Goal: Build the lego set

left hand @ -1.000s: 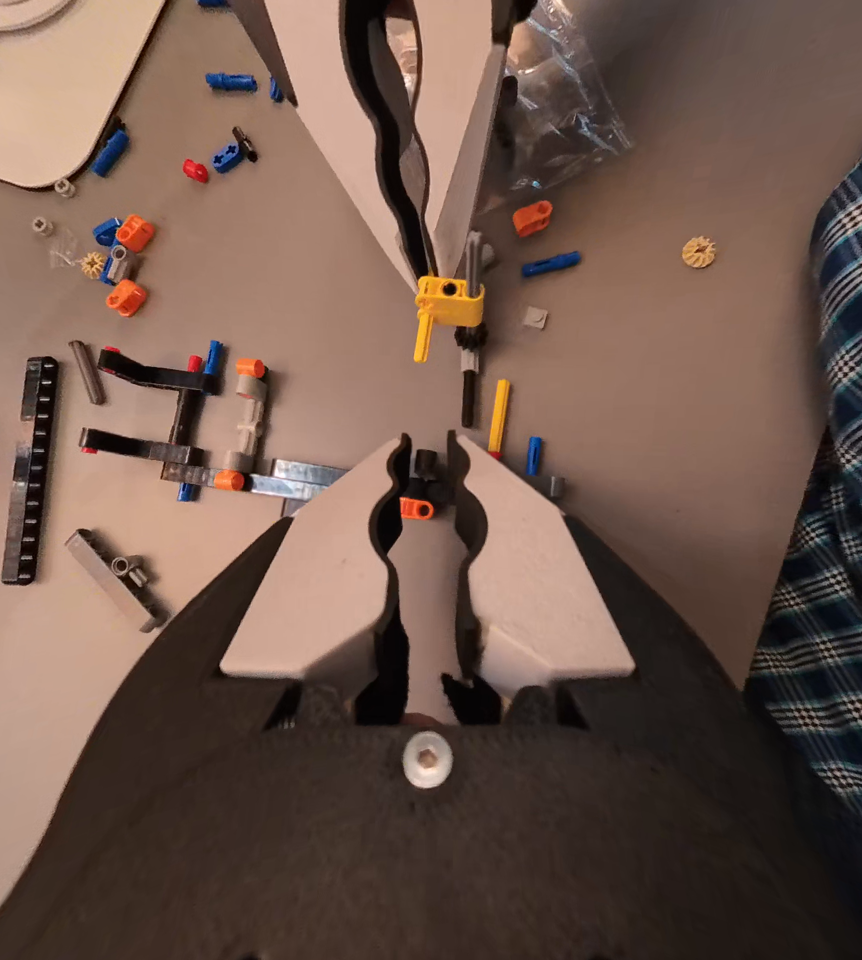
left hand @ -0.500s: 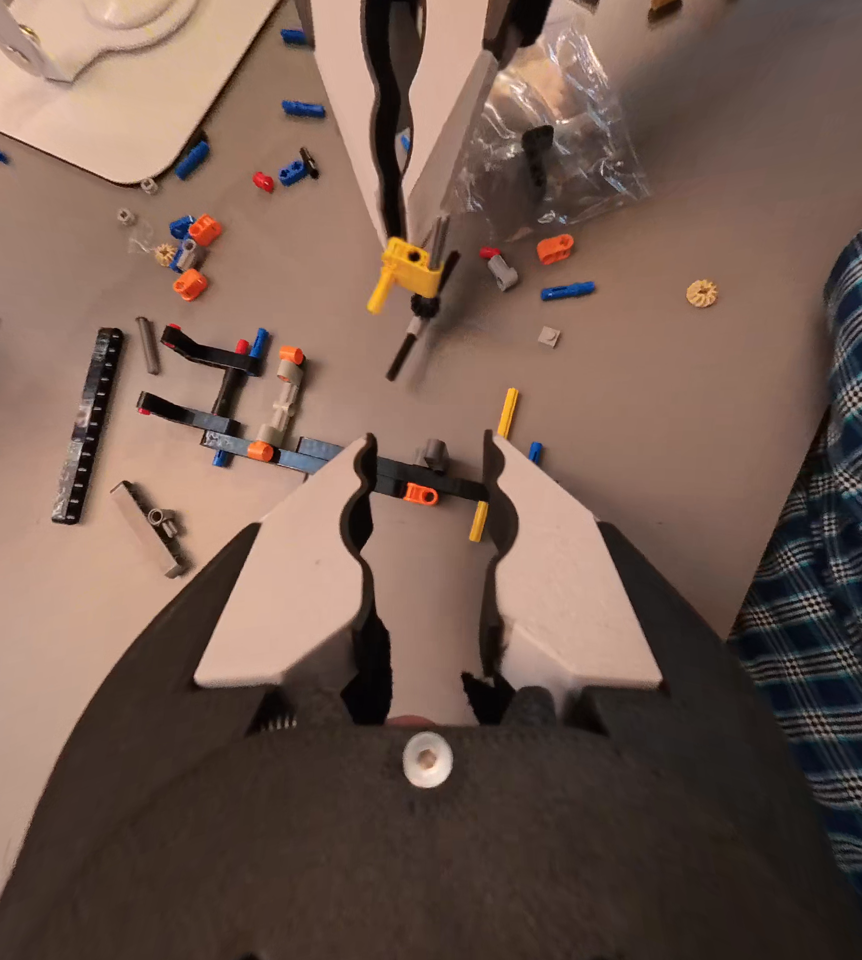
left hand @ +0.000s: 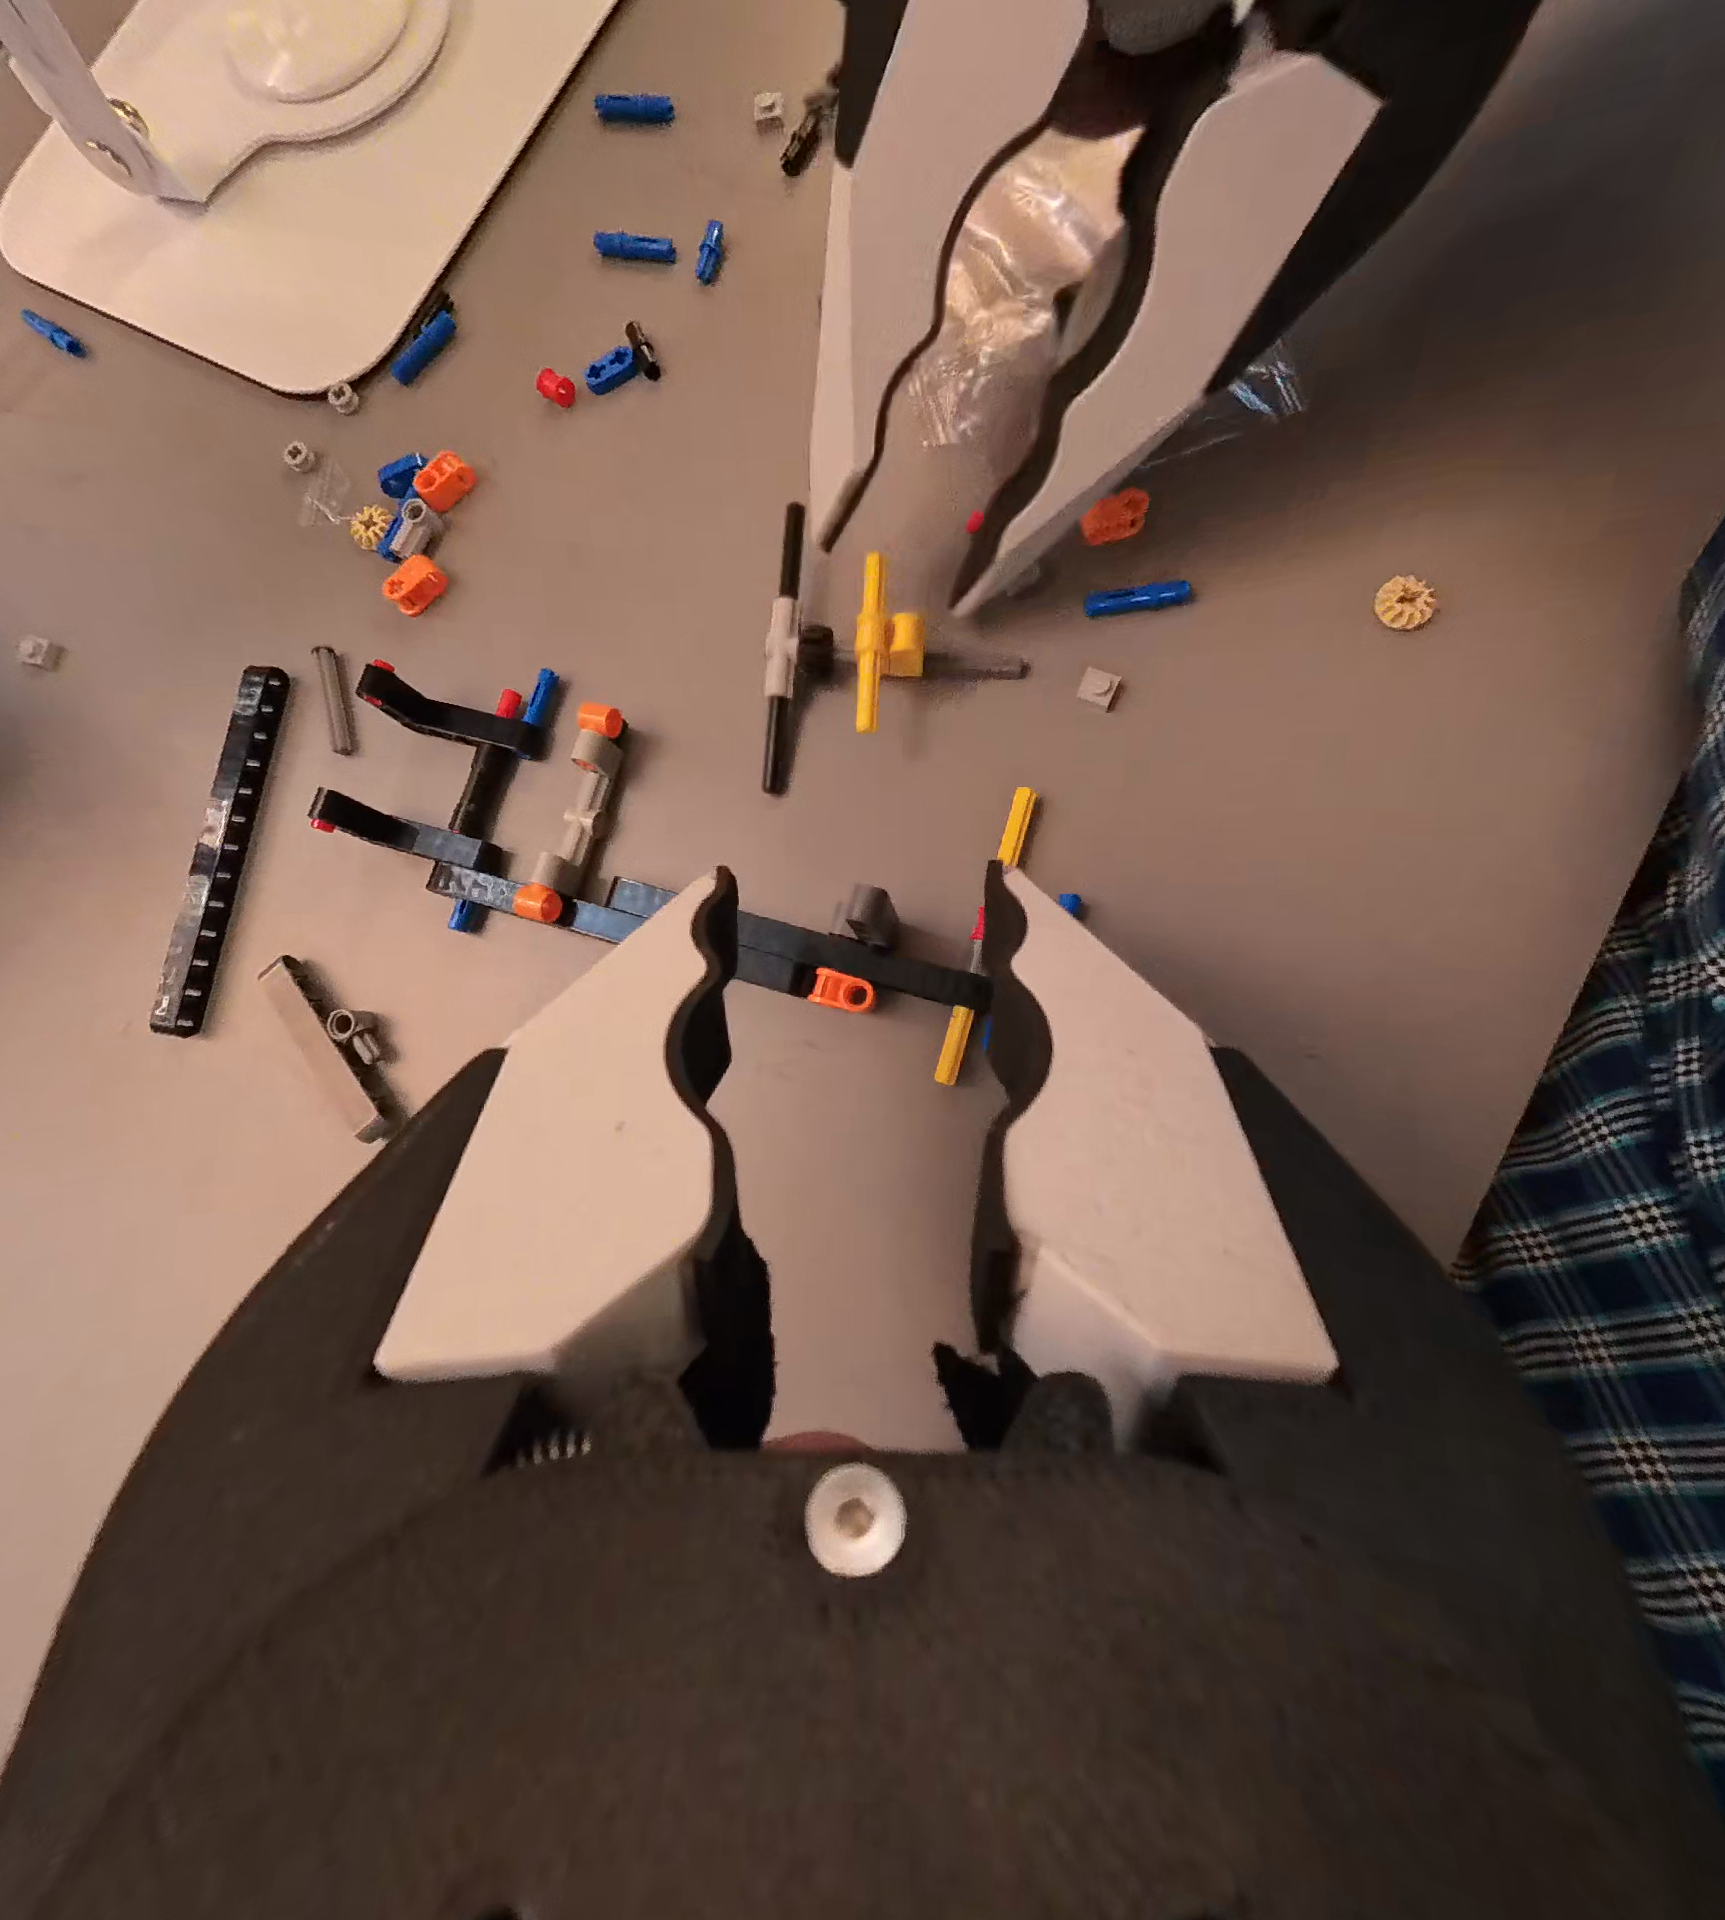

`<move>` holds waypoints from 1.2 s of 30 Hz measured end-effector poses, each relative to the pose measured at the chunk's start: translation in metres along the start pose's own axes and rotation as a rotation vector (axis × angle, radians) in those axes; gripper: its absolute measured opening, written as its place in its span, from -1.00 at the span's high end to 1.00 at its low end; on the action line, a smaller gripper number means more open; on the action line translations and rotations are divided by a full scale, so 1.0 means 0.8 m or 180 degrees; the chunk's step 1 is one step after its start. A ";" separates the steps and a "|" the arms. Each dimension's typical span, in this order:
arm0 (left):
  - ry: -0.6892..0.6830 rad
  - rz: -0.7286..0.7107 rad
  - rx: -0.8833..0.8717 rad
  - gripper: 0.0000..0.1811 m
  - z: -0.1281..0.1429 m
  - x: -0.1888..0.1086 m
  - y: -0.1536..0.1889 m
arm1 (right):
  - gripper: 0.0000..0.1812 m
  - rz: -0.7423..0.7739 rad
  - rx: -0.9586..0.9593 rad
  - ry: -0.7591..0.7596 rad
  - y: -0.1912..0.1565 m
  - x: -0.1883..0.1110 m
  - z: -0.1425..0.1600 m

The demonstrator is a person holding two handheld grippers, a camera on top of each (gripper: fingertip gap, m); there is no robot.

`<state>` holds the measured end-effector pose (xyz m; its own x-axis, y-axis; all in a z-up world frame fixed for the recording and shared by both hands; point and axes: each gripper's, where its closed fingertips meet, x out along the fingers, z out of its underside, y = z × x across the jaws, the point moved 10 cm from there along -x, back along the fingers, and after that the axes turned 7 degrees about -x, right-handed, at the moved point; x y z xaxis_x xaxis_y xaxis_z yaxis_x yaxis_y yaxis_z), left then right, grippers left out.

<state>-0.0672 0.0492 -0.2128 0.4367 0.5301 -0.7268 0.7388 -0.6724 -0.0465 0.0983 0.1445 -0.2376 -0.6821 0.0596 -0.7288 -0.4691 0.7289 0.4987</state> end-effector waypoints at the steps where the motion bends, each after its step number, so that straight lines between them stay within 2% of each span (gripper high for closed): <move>1: 0.0009 0.0002 -0.0011 0.50 0.000 -0.001 -0.001 | 0.69 -0.0010 0.0047 0.0038 0.000 -0.005 0.000; 7: 0.0048 0.0061 -0.0061 0.49 -0.001 0.002 -0.004 | 0.71 -0.0064 0.0496 0.0156 0.023 -0.023 0.013; 12: 0.0061 0.0081 -0.0064 0.50 -0.002 0.003 -0.003 | 0.71 -0.0331 0.0677 0.0163 0.044 -0.003 0.016; 16: 0.0086 0.0068 -0.0089 0.50 -0.001 0.000 -0.004 | 0.71 -0.0506 0.0522 0.0091 0.047 0.019 0.014; 20: 0.0110 0.0075 -0.0116 0.51 0.001 -0.001 -0.005 | 0.95 -0.0585 0.0416 -0.0027 0.044 0.033 0.014; 22: 0.0125 0.0069 -0.0098 0.53 0.001 -0.001 -0.005 | 0.98 -0.0595 0.0465 -0.0008 0.044 0.034 0.014; 36: 0.0299 0.0006 -0.0352 0.51 -0.011 0.001 -0.013 | 0.99 -0.0365 0.1426 0.0382 0.051 -0.006 0.039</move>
<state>-0.0700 0.0616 -0.2067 0.4804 0.5784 -0.6593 0.7877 -0.6151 0.0344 0.0998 0.1950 -0.2288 -0.7124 -0.0983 -0.6948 -0.2751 0.9500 0.1476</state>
